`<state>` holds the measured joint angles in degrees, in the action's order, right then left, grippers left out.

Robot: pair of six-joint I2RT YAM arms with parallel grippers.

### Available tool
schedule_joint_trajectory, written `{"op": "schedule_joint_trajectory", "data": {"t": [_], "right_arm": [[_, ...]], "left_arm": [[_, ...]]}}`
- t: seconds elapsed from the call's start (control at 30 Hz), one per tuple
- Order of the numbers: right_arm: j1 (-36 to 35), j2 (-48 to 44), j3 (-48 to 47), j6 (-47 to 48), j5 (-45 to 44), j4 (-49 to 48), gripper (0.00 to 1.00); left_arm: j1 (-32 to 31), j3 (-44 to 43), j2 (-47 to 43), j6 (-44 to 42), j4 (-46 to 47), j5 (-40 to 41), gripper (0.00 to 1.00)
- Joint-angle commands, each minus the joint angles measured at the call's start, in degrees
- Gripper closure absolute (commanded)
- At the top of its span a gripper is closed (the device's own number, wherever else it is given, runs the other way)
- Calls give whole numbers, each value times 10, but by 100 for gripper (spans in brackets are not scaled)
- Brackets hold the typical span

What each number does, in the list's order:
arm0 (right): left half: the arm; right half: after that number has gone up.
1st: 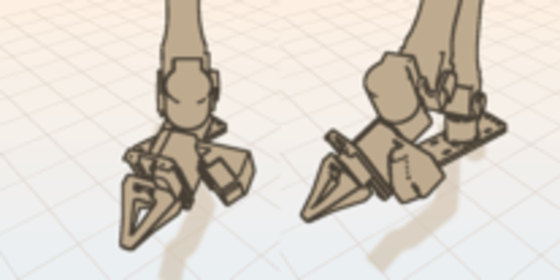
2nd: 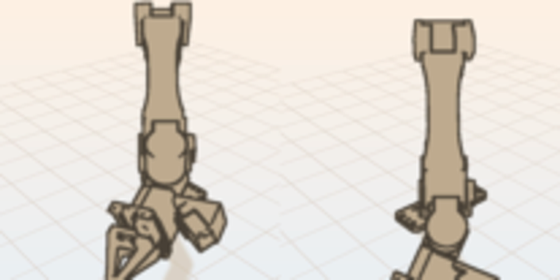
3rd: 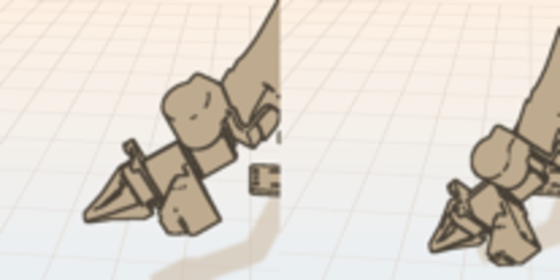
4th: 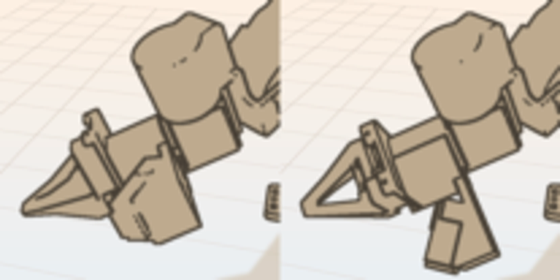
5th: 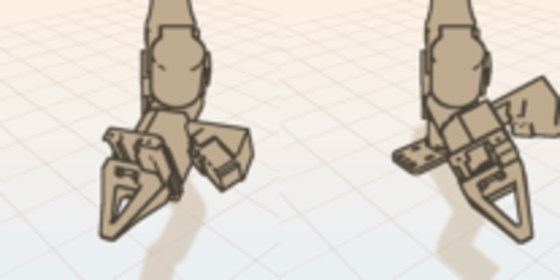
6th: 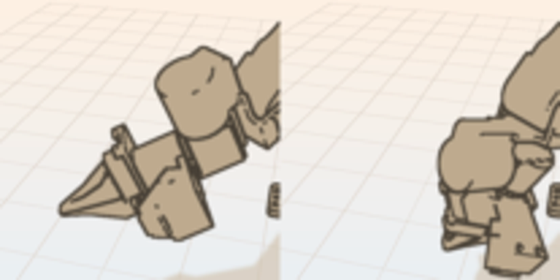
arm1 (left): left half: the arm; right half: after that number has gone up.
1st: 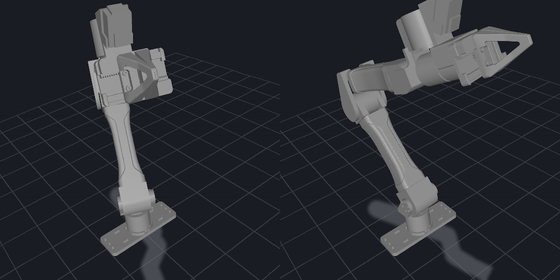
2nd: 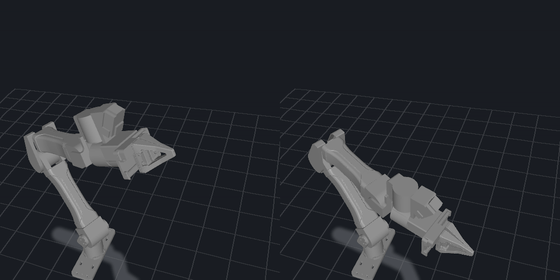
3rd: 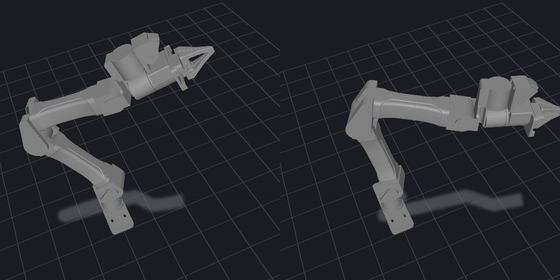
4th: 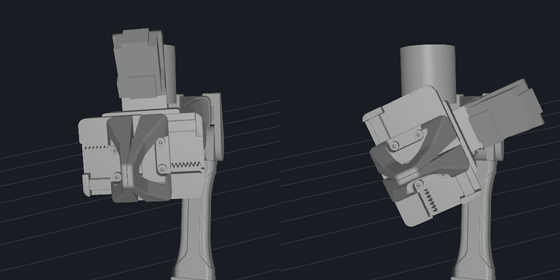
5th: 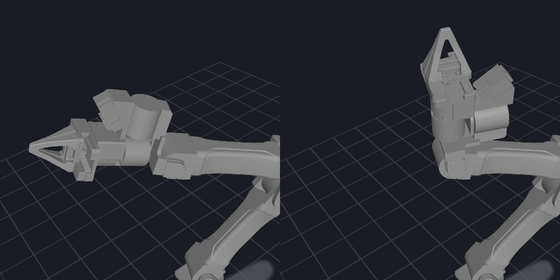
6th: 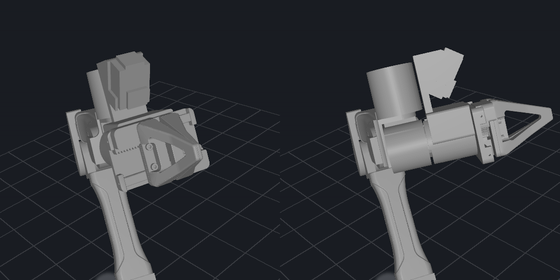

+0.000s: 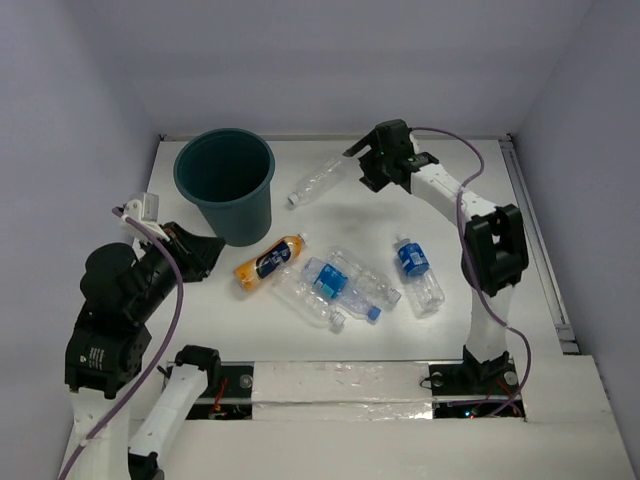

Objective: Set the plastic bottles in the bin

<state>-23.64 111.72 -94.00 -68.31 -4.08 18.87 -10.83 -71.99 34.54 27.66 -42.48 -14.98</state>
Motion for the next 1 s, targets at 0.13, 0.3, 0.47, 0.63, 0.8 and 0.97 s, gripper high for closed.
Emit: {"op": "schedule_joint_trajectory", "data": {"t": [0.13, 0.3, 0.47, 0.63, 0.8, 0.97], "right_arm": [[-18, 148, -195, -81, 27, 79, 7], [-23, 231, -325, -97, 21, 166, 7], [-23, 294, -395, -82, 14, 238, 6], [-28, 342, -462, -83, 21, 273, 2], [-28, 383, -527, -103, 16, 285, 0], [-28, 396, -555, -123, 19, 304, 0]], "left_arm": [[-2, 74, -32, 27, -36, -7, 83], [-2, 83, -27, 25, -33, -7, 66], [-2, 103, -20, 22, -23, -7, 57], [-2, 137, -25, 24, -15, -15, 55], [-2, 163, -33, 33, -1, -21, 55], [-2, 185, -26, 32, 19, -28, 55]]}}
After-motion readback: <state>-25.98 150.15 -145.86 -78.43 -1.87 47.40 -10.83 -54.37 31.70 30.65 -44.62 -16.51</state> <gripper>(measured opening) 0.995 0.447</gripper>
